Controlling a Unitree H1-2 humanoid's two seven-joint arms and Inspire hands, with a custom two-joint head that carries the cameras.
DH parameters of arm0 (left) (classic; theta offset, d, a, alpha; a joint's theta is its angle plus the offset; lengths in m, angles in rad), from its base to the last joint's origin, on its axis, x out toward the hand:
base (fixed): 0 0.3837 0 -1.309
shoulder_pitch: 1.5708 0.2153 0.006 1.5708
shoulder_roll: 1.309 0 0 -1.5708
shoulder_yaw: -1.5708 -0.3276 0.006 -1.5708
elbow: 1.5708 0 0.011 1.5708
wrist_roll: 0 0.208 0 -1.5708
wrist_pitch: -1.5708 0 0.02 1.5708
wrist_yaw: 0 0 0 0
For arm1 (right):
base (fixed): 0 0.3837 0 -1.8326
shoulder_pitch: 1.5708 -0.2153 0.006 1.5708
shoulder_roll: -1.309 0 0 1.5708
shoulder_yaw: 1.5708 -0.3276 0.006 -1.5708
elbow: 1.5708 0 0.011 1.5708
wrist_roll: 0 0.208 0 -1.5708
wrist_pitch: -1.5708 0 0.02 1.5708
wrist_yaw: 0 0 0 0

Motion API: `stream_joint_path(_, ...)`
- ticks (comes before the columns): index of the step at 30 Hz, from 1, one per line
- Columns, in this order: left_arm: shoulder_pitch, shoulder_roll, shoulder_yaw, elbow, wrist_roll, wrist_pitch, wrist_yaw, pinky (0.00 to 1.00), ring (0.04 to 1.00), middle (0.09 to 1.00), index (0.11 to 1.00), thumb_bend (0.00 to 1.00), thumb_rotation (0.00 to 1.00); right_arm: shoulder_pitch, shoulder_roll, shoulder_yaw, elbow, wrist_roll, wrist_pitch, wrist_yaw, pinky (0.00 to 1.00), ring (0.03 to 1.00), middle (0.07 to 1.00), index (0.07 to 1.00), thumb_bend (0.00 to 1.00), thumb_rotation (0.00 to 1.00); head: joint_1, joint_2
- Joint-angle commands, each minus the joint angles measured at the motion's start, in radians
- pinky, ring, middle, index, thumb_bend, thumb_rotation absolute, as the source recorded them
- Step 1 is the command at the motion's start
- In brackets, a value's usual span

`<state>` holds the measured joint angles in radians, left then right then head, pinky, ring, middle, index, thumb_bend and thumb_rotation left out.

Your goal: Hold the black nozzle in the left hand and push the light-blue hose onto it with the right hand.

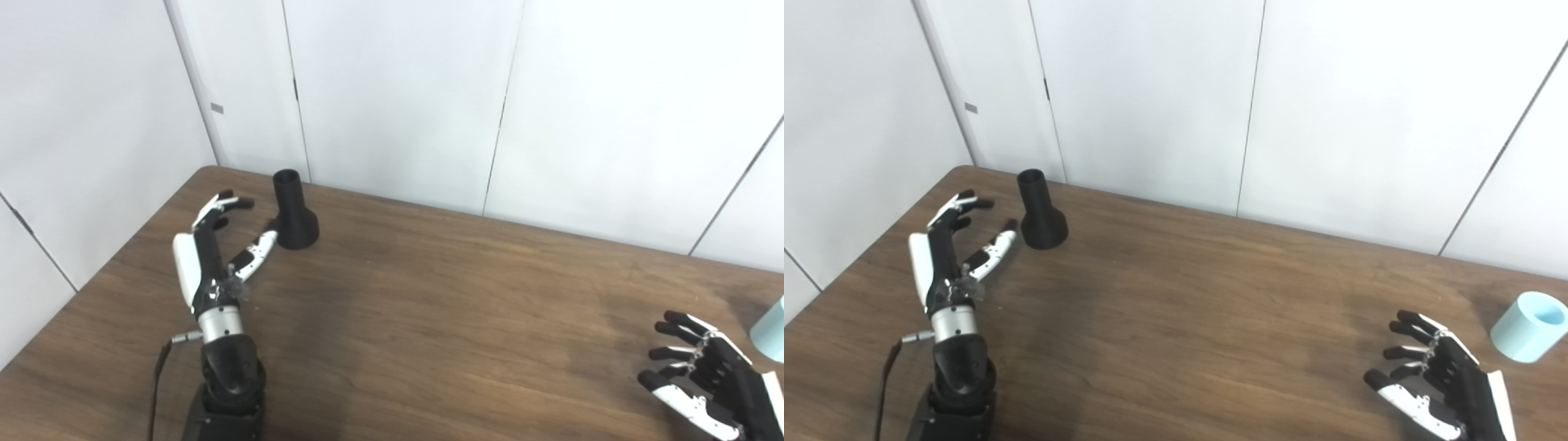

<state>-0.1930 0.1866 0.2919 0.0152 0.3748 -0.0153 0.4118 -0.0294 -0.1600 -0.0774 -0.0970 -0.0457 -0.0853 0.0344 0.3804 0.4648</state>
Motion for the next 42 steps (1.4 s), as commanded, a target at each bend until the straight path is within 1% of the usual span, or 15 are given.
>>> stream_joint_path(1, -0.048, 0.046, -0.019, -0.058, 0.028, 0.053, -0.043, 0.9, 0.924, 0.941, 0.914, 0.77, 0.2, -0.023, -0.011, -0.006, -0.031, 0.009, -0.029, 0.0, 0.38, 0.562, 0.711, 0.724, 0.94, 0.36, 0.0, 0.001)
stream_joint_path(3, -0.059, 0.064, -0.034, -0.072, 0.027, 0.113, -0.078, 0.93, 0.97, 0.983, 0.97, 0.82, 0.22, -0.023, -0.012, -0.006, -0.035, 0.008, -0.027, 0.0, 0.37, 0.554, 0.708, 0.721, 0.94, 0.36, 0.002, 0.001)
stream_joint_path(5, -0.069, 0.083, -0.046, -0.076, 0.027, 0.161, -0.107, 0.95, 0.993, 0.996, 0.993, 0.87, 0.23, -0.021, -0.012, -0.007, -0.04, 0.008, -0.022, 0.0, 0.37, 0.551, 0.705, 0.716, 0.94, 0.36, 0.004, 0.001)
stream_joint_path(6, -0.073, 0.091, -0.052, -0.076, 0.028, 0.177, -0.116, 0.96, 0.997, 0.999, 0.997, 0.89, 0.24, -0.02, -0.013, -0.007, -0.042, 0.007, -0.021, 0.0, 0.37, 0.548, 0.705, 0.714, 0.95, 0.36, 0.004, 0.001)
stream_joint_path(9, -0.089, 0.134, -0.084, -0.069, 0.063, 0.251, -0.163, 0.97, 1.0, 1.0, 1.0, 0.95, 0.28, -0.018, -0.014, -0.007, -0.042, 0.015, -0.024, 0.005, 0.37, 0.545, 0.705, 0.715, 0.94, 0.36, 0.003, 0.002)
stream_joint_path(11, -0.102, 0.162, -0.102, -0.062, 0.08, 0.299, -0.192, 0.98, 1.0, 1.0, 1.0, 0.97, 0.3, -0.017, -0.016, -0.009, -0.039, 0.016, -0.028, 0.006, 0.37, 0.542, 0.704, 0.718, 0.95, 0.37, 0.006, 0.004)
stream_joint_path(14, -0.118, 0.192, -0.114, -0.042, 0.095, 0.338, -0.207, 1.0, 1.0, 1.0, 1.0, 0.99, 0.31, -0.018, -0.02, -0.01, -0.033, 0.016, -0.034, 0.005, 0.36, 0.534, 0.696, 0.713, 0.97, 0.4, 0.008, 0.003)
stream_joint_path(18, -0.131, 0.222, -0.122, -0.014, 0.12, 0.367, -0.203, 1.0, 1.0, 1.0, 1.0, 0.99, 0.32, -0.019, -0.024, -0.01, -0.027, 0.016, -0.036, 0.007, 0.36, 0.536, 0.697, 0.707, 0.97, 0.4, 0.01, 0.002)
stream_joint_path(25, -0.146, 0.263, -0.13, 0.063, 0.129, 0.382, -0.204, 1.0, 1.0, 1.0, 1.0, 1.0, 0.35, -0.014, -0.025, -0.007, -0.038, 0.012, -0.03, 0.007, 0.36, 0.536, 0.703, 0.713, 0.96, 0.39, 0.012, 0.004)
stream_joint_path(28, -0.154, 0.271, -0.132, 0.097, 0.129, 0.384, -0.193, 1.0, 1.0, 1.0, 1.0, 0.99, 0.36, -0.01, -0.026, -0.008, -0.043, 0.01, -0.03, 0.006, 0.36, 0.538, 0.702, 0.712, 0.95, 0.38, 0.012, 0.011)
stream_joint_path(30, -0.159, 0.274, -0.131, 0.118, 0.124, 0.378, -0.189, 1.0, 1.0, 1.0, 1.0, 1.0, 0.34, -0.007, -0.027, -0.008, -0.045, 0.011, -0.032, 0.006, 0.36, 0.535, 0.703, 0.715, 0.94, 0.38, 0.012, 0.012)
stream_joint_path(34, -0.166, 0.282, -0.136, 0.152, 0.119, 0.373, -0.195, 1.0, 1.0, 1.0, 1.0, 1.0, 0.34, 0.001, -0.029, -0.008, -0.057, 0.011, -0.025, 0.007, 0.36, 0.532, 0.7, 0.712, 0.94, 0.38, 0.009, 0.018)
stream_joint_path(37, -0.172, 0.288, -0.142, 0.169, 0.091, 0.366, -0.228, 1.0, 1.0, 1.0, 1.0, 1.0, 0.34, 0.007, -0.031, -0.007, -0.061, 0.014, -0.027, 0.007, 0.36, 0.529, 0.697, 0.711, 0.94, 0.38, 0.007, 0.021)
stream_joint_path(39, -0.175, 0.303, -0.162, 0.163, 0.072, 0.375, -0.284, 1.0, 1.0, 1.0, 1.0, 1.0, 0.34, 0.009, -0.031, -0.007, -0.066, 0.013, -0.022, 0.005, 0.36, 0.524, 0.695, 0.709, 0.94, 0.39, 0.006, 0.024)
stream_joint_path(42, -0.181, 0.331, -0.196, 0.15, 0.051, 0.39, -0.368, 1.0, 1.0, 1.0, 1.0, 1.0, 0.39, 0.012, -0.031, -0.007, -0.073, 0.006, -0.016, 0.002, 0.36, 0.524, 0.698, 0.71, 0.95, 0.4, 0.002, 0.029)
